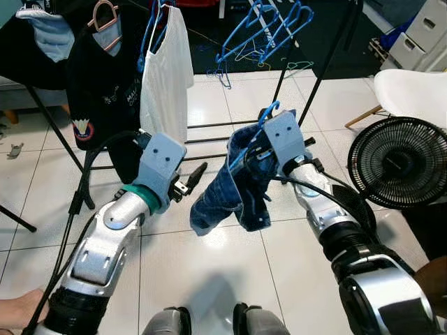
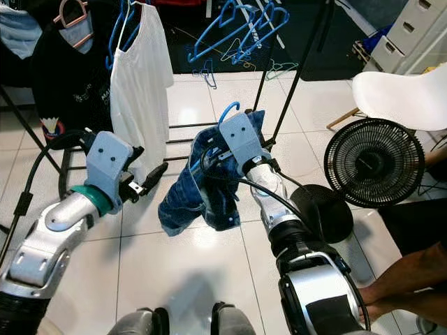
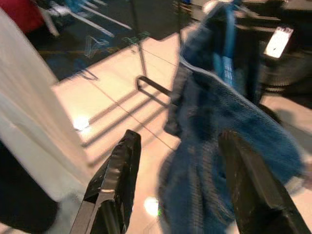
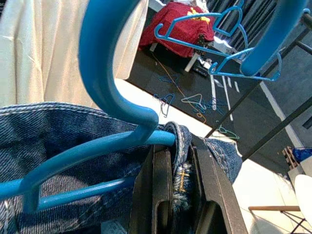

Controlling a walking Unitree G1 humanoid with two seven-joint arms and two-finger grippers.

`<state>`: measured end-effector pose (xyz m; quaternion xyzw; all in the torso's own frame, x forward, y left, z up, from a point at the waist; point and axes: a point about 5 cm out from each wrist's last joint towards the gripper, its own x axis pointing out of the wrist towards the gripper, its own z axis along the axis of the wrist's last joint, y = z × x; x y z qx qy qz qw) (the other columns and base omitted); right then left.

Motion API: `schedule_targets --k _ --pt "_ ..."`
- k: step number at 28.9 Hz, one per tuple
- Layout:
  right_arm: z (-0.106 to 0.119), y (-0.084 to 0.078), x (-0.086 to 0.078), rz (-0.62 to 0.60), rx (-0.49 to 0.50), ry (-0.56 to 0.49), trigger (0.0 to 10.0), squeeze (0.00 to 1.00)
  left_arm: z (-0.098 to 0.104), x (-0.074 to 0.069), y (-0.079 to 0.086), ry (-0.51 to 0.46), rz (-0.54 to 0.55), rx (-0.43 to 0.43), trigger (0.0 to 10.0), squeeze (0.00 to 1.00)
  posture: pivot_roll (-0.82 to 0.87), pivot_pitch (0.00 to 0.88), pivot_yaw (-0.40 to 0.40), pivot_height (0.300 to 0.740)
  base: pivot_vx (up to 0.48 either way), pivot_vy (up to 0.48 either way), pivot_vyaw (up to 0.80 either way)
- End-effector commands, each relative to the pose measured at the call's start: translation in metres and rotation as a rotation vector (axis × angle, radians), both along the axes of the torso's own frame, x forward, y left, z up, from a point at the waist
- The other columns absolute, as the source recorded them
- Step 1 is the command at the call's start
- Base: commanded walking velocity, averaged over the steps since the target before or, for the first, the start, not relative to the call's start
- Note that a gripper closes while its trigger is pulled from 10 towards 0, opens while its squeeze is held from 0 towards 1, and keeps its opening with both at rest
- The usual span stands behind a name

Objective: Hang hanger

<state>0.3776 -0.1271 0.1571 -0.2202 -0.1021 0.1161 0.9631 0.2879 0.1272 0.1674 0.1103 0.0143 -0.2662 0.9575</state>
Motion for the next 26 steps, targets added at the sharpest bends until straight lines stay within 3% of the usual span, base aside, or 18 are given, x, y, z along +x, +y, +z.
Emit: schedule_targets --k 1,13,26 --pt "0.007 0.002 0.000 0.013 0.006 -0.048 0.0 0.00 -0.007 -0.007 -0.004 0.073 -0.052 -0.013 10.0 0.00 0.04 0.085 0.005 0.733 0.000 0.000 0.00" --pt "0.011 0.000 0.001 0.013 0.005 -0.062 0.0 0.00 -0.024 -0.016 0.003 0.127 -0.118 0.081 10.0 0.00 0.04 0.083 0.003 0.733 0.000 0.000 0.00" --pt "0.015 0.005 0.002 0.021 0.021 -0.075 0.0 0.00 -0.029 -0.016 -0.018 0.148 -0.153 0.087 10.0 0.00 0.04 0.082 0.002 0.733 0.000 0.000 0.00"
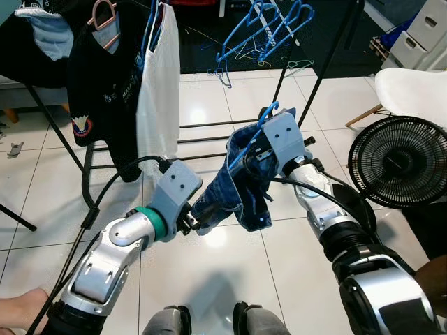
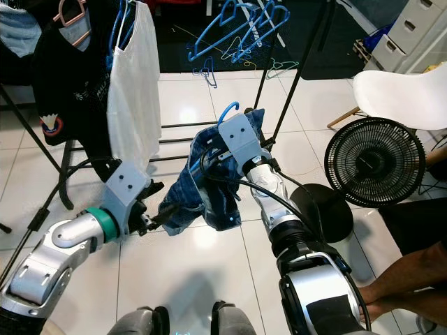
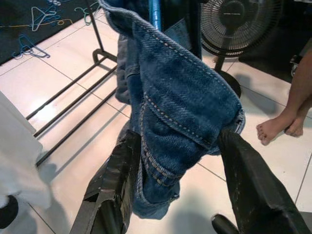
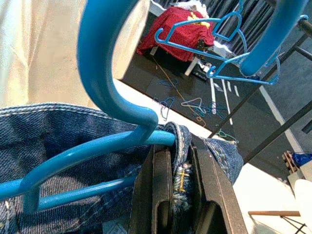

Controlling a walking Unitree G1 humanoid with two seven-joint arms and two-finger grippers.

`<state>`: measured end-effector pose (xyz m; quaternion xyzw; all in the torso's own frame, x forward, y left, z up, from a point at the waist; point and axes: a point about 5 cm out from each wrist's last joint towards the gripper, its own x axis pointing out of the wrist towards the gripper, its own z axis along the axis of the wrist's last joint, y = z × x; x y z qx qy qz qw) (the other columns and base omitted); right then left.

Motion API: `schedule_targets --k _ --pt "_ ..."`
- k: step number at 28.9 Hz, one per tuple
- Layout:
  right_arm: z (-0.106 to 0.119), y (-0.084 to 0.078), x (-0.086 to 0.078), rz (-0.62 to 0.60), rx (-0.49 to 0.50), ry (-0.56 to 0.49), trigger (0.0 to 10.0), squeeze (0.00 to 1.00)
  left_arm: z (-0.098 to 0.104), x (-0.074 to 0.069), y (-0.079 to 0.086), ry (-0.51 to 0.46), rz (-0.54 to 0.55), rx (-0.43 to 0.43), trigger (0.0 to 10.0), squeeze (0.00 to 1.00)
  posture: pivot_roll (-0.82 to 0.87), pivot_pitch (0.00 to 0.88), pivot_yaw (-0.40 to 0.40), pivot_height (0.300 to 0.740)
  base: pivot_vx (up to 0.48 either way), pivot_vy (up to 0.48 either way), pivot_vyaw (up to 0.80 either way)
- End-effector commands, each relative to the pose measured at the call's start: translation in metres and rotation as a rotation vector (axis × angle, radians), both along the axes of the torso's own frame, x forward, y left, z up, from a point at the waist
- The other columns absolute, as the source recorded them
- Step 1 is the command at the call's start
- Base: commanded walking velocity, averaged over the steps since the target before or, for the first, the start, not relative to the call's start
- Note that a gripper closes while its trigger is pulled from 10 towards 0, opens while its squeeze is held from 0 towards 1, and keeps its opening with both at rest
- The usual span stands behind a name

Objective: Hang hanger

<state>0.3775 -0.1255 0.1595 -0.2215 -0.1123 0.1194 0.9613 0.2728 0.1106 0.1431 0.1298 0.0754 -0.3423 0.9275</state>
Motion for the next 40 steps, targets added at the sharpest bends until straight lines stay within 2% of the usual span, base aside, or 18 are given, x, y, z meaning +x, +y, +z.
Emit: schedule_targets --k 1,11,17,18,27,28,31,32,33,34,40 --pt "0.013 0.005 0.002 0.012 0.023 -0.058 0.0 0.00 -0.005 0.001 -0.004 0.021 -0.002 0.012 10.0 0.00 0.04 0.082 0.002 0.733 0.000 0.000 0.00" --pt "0.013 0.015 0.001 0.038 0.036 -0.060 0.0 0.00 0.001 0.018 -0.022 -0.029 0.062 -0.016 10.0 0.00 0.03 0.079 0.004 0.733 0.000 0.000 0.00" --pt "0.013 0.017 0.001 0.044 0.040 -0.058 0.0 0.00 0.002 0.020 -0.025 -0.036 0.073 -0.016 10.0 0.00 0.03 0.079 0.004 0.733 0.000 0.000 0.00" --pt "0.014 0.028 -0.001 0.082 0.051 -0.060 0.0 0.00 0.001 0.026 -0.029 -0.039 0.138 -0.012 10.0 0.00 0.03 0.080 0.005 0.733 0.000 0.000 0.00" --pt "0.019 0.045 -0.007 0.162 0.077 -0.085 0.0 0.00 -0.007 0.030 -0.030 -0.018 0.198 0.029 9.9 0.00 0.04 0.080 0.003 0.733 0.000 0.000 0.00" --pt "0.023 0.050 -0.009 0.182 0.086 -0.100 0.0 0.00 -0.009 0.029 -0.031 -0.013 0.192 0.037 5.4 0.00 0.04 0.080 0.003 0.733 0.000 0.000 0.00" --pt "0.025 0.052 -0.010 0.193 0.091 -0.110 0.0 0.00 -0.010 0.029 -0.031 -0.011 0.186 0.041 5.4 0.00 0.03 0.080 0.005 0.733 0.000 0.000 0.00" --pt "0.028 0.055 -0.010 0.204 0.094 -0.120 0.0 0.00 -0.011 0.029 -0.032 -0.010 0.183 0.044 1.4 0.00 0.03 0.079 0.004 0.733 0.000 0.000 0.00" --pt "0.028 0.055 -0.010 0.204 0.094 -0.120 0.0 0.00 -0.011 0.029 -0.032 -0.010 0.183 0.044 1.4 0.00 0.03 0.079 0.004 0.733 0.000 0.000 0.00" --pt "0.030 0.056 -0.010 0.209 0.094 -0.126 0.0 0.00 -0.012 0.029 -0.031 -0.011 0.181 0.046 0.0 0.00 0.03 0.077 0.003 0.733 0.000 0.000 0.00" --pt "0.032 0.054 -0.009 0.211 0.083 -0.135 0.0 0.00 -0.012 0.030 -0.029 -0.011 0.194 0.044 0.0 0.00 0.03 0.076 0.000 0.733 0.000 0.000 0.00"
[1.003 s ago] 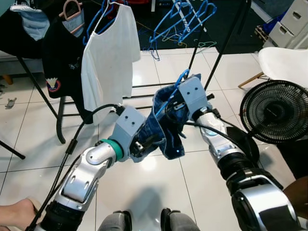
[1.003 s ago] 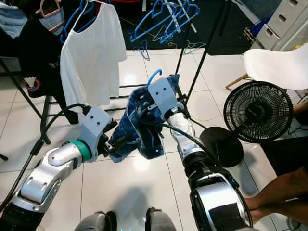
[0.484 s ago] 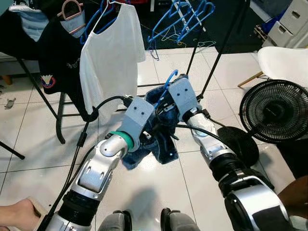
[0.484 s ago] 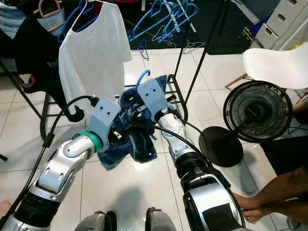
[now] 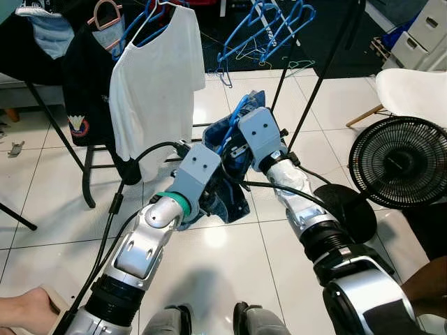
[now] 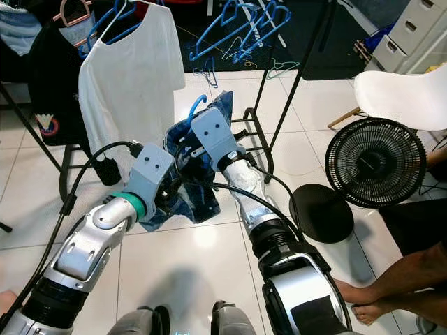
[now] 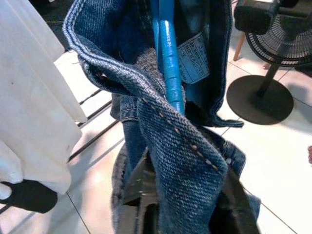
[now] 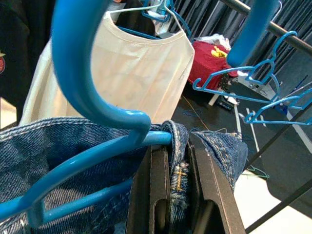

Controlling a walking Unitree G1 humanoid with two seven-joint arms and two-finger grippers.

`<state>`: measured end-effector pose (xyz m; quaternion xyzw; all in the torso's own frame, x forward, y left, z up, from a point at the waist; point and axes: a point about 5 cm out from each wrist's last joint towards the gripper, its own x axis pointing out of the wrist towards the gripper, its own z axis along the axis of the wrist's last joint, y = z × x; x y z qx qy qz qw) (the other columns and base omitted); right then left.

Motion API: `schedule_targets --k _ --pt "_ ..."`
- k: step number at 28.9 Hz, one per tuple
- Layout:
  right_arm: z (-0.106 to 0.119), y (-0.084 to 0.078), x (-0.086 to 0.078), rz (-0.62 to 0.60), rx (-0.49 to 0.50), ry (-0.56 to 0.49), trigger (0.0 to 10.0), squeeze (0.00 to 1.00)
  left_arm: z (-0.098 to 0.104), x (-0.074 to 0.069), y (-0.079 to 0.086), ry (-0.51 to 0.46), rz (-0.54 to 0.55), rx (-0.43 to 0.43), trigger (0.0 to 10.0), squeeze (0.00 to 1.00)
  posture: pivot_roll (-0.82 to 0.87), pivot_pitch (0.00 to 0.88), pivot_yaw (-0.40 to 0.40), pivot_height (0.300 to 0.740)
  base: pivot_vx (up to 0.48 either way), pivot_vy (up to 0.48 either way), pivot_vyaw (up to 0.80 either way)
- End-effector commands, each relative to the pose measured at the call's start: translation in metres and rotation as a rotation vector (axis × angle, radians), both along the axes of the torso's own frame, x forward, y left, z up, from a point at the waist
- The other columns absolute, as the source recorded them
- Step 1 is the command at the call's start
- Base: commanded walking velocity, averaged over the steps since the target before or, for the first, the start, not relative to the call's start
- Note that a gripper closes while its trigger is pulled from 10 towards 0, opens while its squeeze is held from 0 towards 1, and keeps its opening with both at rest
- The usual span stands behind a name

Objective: Hang hanger

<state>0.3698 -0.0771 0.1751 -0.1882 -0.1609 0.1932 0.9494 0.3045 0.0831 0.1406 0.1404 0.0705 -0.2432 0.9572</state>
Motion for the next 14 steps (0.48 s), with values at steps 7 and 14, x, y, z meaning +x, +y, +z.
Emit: schedule_targets --k 7,14 --pt "0.014 0.005 -0.003 0.035 0.022 -0.073 0.0 0.00 -0.008 0.000 -0.001 0.038 0.010 0.006 0.0 0.00 0.03 0.075 0.000 0.733 0.000 0.000 0.00" --pt "0.003 0.002 -0.006 0.018 0.019 -0.045 0.0 0.00 -0.008 -0.001 0.000 0.055 0.030 -0.023 0.0 0.00 0.03 0.075 0.003 0.733 0.000 0.000 0.00"
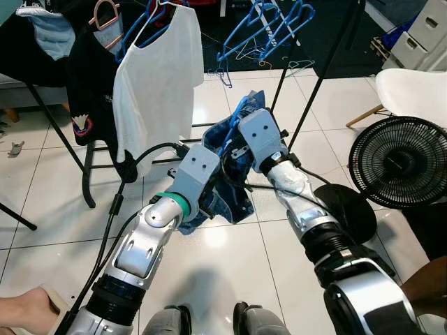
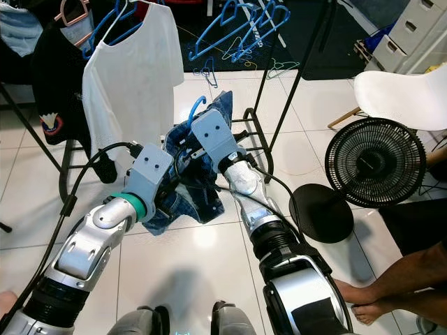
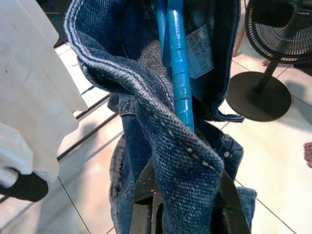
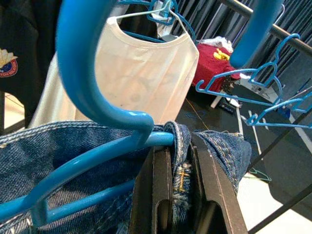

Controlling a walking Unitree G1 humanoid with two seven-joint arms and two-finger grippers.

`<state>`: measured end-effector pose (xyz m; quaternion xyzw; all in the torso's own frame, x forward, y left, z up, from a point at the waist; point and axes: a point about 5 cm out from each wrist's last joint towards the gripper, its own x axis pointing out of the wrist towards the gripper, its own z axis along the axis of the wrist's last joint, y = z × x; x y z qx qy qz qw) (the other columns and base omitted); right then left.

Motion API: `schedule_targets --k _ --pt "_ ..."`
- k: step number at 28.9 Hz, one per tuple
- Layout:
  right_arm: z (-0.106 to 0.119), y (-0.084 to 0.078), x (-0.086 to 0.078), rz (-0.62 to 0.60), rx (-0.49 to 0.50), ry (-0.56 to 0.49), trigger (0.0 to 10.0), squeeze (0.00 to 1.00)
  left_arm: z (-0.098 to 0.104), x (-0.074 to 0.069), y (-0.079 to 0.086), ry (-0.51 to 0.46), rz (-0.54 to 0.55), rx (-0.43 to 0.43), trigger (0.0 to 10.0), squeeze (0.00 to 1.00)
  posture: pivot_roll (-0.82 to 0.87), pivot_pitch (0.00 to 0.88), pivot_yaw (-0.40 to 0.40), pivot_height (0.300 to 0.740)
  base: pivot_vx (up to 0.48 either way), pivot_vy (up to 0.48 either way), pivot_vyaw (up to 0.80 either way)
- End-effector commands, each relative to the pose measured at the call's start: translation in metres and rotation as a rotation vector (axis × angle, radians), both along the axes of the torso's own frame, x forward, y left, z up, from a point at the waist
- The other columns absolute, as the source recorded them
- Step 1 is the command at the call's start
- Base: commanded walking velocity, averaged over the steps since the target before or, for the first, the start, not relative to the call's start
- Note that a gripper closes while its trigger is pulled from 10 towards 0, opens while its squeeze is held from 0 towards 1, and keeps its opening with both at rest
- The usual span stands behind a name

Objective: Hang hanger

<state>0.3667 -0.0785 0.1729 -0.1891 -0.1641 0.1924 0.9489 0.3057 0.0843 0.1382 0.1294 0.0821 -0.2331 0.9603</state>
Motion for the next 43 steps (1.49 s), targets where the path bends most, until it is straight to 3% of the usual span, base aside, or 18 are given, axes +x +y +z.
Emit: schedule_targets --k 1,2,3,5,6,8,9,13,18,19,29,33,43 --pt "0.005 0.003 -0.003 0.018 0.019 -0.038 0.0 0.00 -0.006 -0.002 -0.001 0.031 0.004 -0.009 0.0 0.00 0.03 0.075 0.003 0.733 0.000 0.000 0.00" --pt "0.001 0.001 -0.003 0.003 0.038 -0.017 9.4 0.00 -0.006 -0.002 0.000 0.034 0.015 -0.018 0.0 0.00 0.03 0.075 0.003 0.733 0.000 0.000 0.00" --pt "-0.003 -0.002 -0.003 -0.017 0.074 0.017 10.0 0.00 -0.005 -0.002 0.002 0.032 0.028 -0.026 0.0 0.00 0.03 0.075 0.003 0.733 0.000 0.000 0.00" --pt "-0.003 -0.002 -0.003 -0.017 0.074 0.017 10.0 0.00 -0.005 -0.002 0.002 0.032 0.028 -0.026 0.0 0.00 0.03 0.075 0.003 0.733 0.000 0.000 0.00" --pt "-0.017 -0.012 -0.004 -0.069 0.154 0.097 10.0 0.00 -0.002 0.000 0.005 0.025 0.052 -0.039 10.0 0.00 0.03 0.077 0.005 0.733 0.000 0.000 0.00" --pt "-0.021 -0.015 -0.004 -0.082 0.174 0.119 10.0 0.00 -0.002 0.000 0.006 0.027 0.063 -0.043 10.0 0.00 0.03 0.077 0.005 0.733 0.000 0.000 0.00" --pt "-0.025 -0.017 -0.005 -0.090 0.193 0.134 10.0 1.00 -0.001 -0.001 0.007 0.039 0.068 -0.059 10.0 0.00 0.03 0.080 0.008 0.733 0.000 0.000 0.00" --pt "-0.029 -0.022 -0.008 -0.101 0.219 0.152 10.0 1.00 0.000 0.000 0.010 0.072 0.095 -0.127 10.0 0.00 0.03 0.084 0.013 0.733 0.000 0.000 0.00" --pt "-0.033 -0.026 -0.010 -0.114 0.212 0.161 10.0 1.00 0.003 0.000 0.012 0.076 0.098 -0.152 10.0 0.00 0.03 0.089 0.015 0.733 0.000 0.000 0.00" --pt "-0.033 -0.026 -0.010 -0.111 0.201 0.161 10.0 0.00 0.004 -0.001 0.012 0.073 0.094 -0.151 10.0 0.00 0.03 0.090 0.015 0.733 0.000 0.000 0.00" --pt "-0.035 -0.026 -0.016 -0.110 0.205 0.146 10.0 0.00 0.006 -0.002 0.014 0.058 0.129 -0.128 10.0 0.00 0.03 0.093 0.012 0.733 0.000 0.000 0.00" --pt "-0.039 -0.033 -0.028 -0.149 0.339 0.169 10.0 0.00 0.003 -0.006 0.018 0.086 0.136 -0.097 10.0 0.00 0.02 0.095 0.014 0.733 0.000 0.000 0.00" --pt "-0.062 -0.049 -0.047 -0.237 0.474 0.266 10.0 0.00 -0.005 -0.006 0.019 0.150 0.151 -0.104 10.0 0.00 0.01 0.098 0.012 0.733 0.000 0.000 0.00"
